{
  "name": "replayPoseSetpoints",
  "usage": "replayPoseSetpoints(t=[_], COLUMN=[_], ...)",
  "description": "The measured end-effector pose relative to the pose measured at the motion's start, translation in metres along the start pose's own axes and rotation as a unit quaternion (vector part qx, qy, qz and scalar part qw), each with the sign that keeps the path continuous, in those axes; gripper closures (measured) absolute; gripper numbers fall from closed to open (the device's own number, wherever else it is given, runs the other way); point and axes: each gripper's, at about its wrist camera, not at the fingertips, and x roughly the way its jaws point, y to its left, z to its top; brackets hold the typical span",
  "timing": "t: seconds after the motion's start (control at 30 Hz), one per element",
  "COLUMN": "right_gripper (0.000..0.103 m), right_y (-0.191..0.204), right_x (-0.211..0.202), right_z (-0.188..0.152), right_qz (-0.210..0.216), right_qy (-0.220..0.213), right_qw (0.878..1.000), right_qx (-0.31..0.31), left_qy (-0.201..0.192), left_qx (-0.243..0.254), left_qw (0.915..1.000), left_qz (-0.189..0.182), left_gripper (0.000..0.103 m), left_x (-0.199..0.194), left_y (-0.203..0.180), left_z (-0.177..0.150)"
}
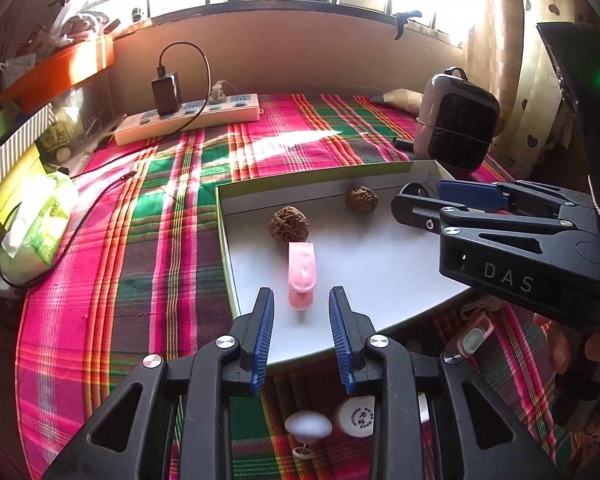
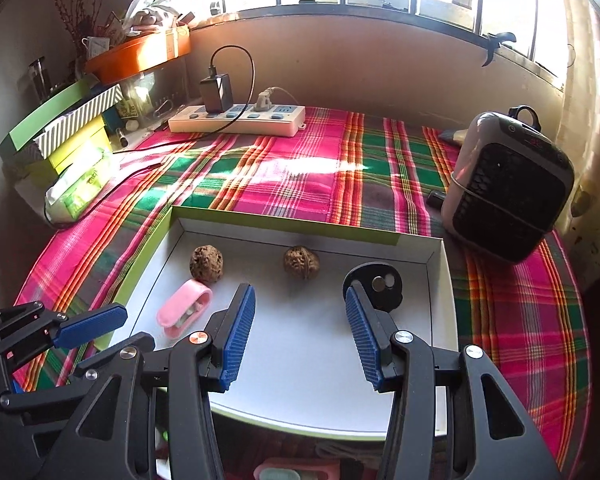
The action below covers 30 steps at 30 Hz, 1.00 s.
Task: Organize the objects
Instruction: 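Withdraw both tools from the tray toward the white knob and green spool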
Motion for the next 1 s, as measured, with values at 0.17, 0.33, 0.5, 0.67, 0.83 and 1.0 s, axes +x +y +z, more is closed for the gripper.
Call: replayPoseSetpoints(t=[0.17,0.33,0.5,0.67,0.83,1.0], right_gripper=[0.054,0.054,0.054,0.054,0.054,0.054], right_y=[0.000,-0.002,-0.005,-0.008,-0.015,-0.019], right_x=[-0.016,-0.032,-0.043,-0.052,-0.061,-0.064], right_z=[-0.012,-0.026,-0.041,-0.059,-0.077,-0.091], right_qz=[-0.001,0.001,0.000,-0.002,-0.005,-0.008], right_qy=[-0.010,-0.020,-0.027,-0.033,-0.039,-0.035], right_qw=[1.000,1.000,0.999,0.999,0.999,0.999], right_qx=[0.002,0.011,0.018,0.019,0.027,0.031], left_qy=[-0.007,-0.009,-0.008,0.003,0.007,0.016], left_qx=[-0.010,-0.027,-0.036,-0.036,-0.040,-0.045], left_qw=[0.9999,0.9995,0.9992,0.9988,0.9976,0.9963], left_qz=[-0.005,-0.012,-0.016,-0.033,-0.056,-0.071], left_gripper=[0.076,0.076,0.076,0.075,0.069,0.064], left_x=[-0.013,-0.024,-0.029,-0.029,-0.030,-0.023], left_y=[0.003,0.009,0.014,0.018,0.021,0.020], left_z=[-0.010,-0.021,-0.036,-0.052,-0.064,-0.067])
